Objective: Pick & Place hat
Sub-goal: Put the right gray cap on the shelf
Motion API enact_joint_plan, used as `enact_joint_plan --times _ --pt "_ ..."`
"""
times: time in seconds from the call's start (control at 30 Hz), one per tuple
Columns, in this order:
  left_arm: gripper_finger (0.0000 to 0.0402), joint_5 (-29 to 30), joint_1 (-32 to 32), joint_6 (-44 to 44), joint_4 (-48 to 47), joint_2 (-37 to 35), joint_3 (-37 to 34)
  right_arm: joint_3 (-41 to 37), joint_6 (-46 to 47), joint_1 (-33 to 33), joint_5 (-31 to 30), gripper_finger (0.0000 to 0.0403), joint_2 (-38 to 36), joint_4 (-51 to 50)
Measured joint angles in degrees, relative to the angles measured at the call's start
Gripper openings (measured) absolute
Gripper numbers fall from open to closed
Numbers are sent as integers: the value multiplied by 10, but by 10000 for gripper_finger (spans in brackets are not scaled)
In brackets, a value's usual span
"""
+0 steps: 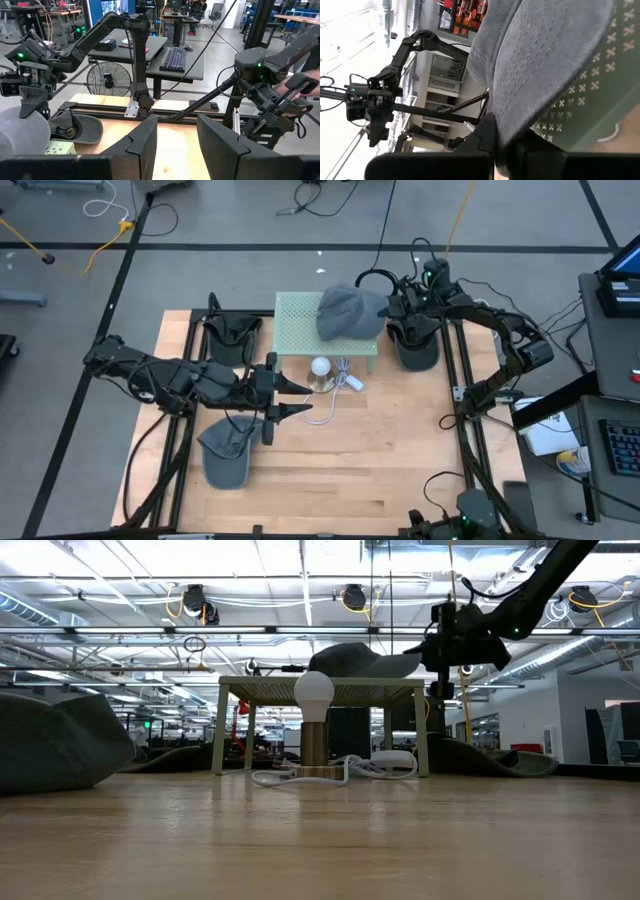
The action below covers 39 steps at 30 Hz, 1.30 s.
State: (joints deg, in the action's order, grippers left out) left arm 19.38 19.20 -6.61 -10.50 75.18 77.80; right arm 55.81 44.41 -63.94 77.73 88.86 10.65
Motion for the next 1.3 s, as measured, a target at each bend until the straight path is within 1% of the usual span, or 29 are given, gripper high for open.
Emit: enact_joint_plan --times 0.23,0.4,0.63,0.77,1.1,1.3 --pt "145 0 0 0 0 0 0 -9 33 17 0 4 0 50" --pt "145 0 0 0 0 0 0 -9 32 23 -17 5 0 50" --pt "145 0 0 2 0 0 0 -9 29 41 -16 10 0 50" --pt "145 0 0 3 0 0 0 -9 27 40 -27 9 0 50" --pt "145 1 0 3 0 0 0 -9 30 40 -26 11 1 50" --pt "145 1 0 3 0 0 0 -9 31 41 -28 23 1 49"
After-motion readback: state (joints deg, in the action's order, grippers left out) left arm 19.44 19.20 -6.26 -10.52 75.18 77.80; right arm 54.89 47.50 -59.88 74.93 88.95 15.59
